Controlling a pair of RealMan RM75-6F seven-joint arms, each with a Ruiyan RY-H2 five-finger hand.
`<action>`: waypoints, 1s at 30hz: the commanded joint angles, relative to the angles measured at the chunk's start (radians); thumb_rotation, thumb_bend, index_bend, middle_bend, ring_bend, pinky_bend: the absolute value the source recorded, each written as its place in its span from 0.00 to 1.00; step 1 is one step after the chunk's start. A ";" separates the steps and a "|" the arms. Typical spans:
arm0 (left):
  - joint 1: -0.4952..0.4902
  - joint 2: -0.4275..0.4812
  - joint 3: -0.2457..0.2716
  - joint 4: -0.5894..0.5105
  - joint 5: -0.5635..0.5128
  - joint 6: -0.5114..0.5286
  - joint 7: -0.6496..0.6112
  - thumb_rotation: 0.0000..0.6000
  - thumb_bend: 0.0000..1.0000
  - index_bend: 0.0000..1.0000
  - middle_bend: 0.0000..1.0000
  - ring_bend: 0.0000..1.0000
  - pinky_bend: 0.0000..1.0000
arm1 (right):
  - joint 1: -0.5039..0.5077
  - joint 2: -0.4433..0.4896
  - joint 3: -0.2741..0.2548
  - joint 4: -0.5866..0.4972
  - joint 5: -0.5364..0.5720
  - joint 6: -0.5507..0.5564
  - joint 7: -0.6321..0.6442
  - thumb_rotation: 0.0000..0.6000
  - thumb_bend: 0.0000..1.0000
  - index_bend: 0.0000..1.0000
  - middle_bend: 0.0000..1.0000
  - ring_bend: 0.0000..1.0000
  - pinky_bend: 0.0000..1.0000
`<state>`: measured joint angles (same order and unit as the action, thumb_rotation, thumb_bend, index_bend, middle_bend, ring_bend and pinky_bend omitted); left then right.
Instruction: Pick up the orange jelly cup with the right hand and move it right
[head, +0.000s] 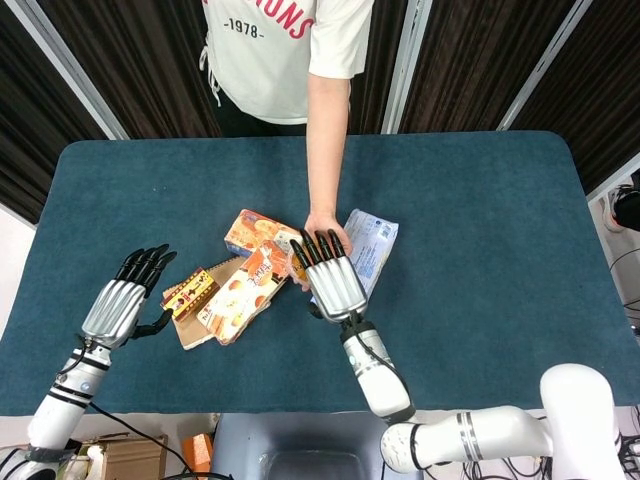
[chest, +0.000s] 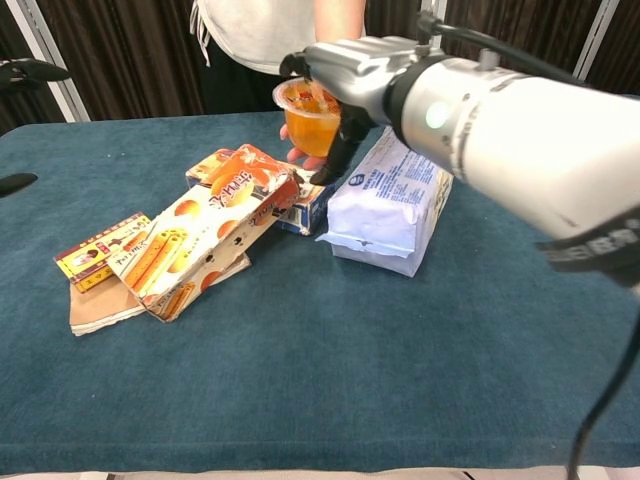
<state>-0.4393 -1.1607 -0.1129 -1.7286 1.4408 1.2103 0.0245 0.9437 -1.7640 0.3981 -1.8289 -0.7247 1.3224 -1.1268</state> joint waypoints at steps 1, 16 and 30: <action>0.005 0.008 0.004 -0.006 0.007 0.008 0.001 1.00 0.35 0.00 0.00 0.00 0.00 | 0.022 -0.029 0.008 0.040 -0.017 0.011 0.029 1.00 0.13 0.04 0.06 0.01 0.09; 0.010 0.041 0.020 -0.016 0.028 0.001 -0.048 1.00 0.35 0.00 0.00 0.00 0.00 | 0.025 -0.048 -0.041 0.093 -0.151 0.089 0.110 1.00 0.13 0.67 0.51 0.52 0.66; 0.015 0.046 0.028 -0.006 0.031 0.003 -0.050 1.00 0.35 0.00 0.00 0.00 0.00 | -0.199 0.317 -0.162 -0.199 -0.399 0.199 0.275 1.00 0.13 0.69 0.53 0.54 0.68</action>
<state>-0.4253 -1.1155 -0.0854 -1.7355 1.4707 1.2125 -0.0244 0.8353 -1.5675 0.3039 -1.9508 -1.0345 1.4839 -0.9246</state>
